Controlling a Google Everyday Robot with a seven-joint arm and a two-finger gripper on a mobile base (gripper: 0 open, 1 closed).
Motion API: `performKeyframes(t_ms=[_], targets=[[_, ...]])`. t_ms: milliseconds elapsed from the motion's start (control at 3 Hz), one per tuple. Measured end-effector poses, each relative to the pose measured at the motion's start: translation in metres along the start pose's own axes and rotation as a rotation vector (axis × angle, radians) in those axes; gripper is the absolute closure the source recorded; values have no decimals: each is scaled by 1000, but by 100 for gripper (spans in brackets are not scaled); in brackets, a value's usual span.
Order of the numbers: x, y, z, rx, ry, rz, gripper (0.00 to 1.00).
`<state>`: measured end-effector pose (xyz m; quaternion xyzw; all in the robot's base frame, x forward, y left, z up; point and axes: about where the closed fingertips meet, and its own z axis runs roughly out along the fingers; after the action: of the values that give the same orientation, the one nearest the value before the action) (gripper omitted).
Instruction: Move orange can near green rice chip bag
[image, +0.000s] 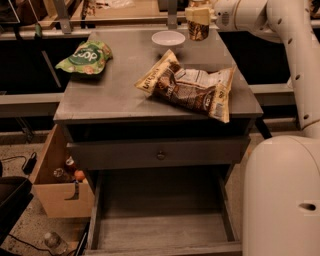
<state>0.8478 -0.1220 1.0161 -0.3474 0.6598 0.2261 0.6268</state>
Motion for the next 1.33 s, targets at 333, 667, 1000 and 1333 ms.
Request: performKeyframes(t_ms=[333,667,1000,1333], targets=[[-27,41,2,-100,-48,23,100],[-41,98,15,-237,-98,50,100],[-23,160,54,-369,-77,59,100],[2,179,85,-387,-50,70,100]])
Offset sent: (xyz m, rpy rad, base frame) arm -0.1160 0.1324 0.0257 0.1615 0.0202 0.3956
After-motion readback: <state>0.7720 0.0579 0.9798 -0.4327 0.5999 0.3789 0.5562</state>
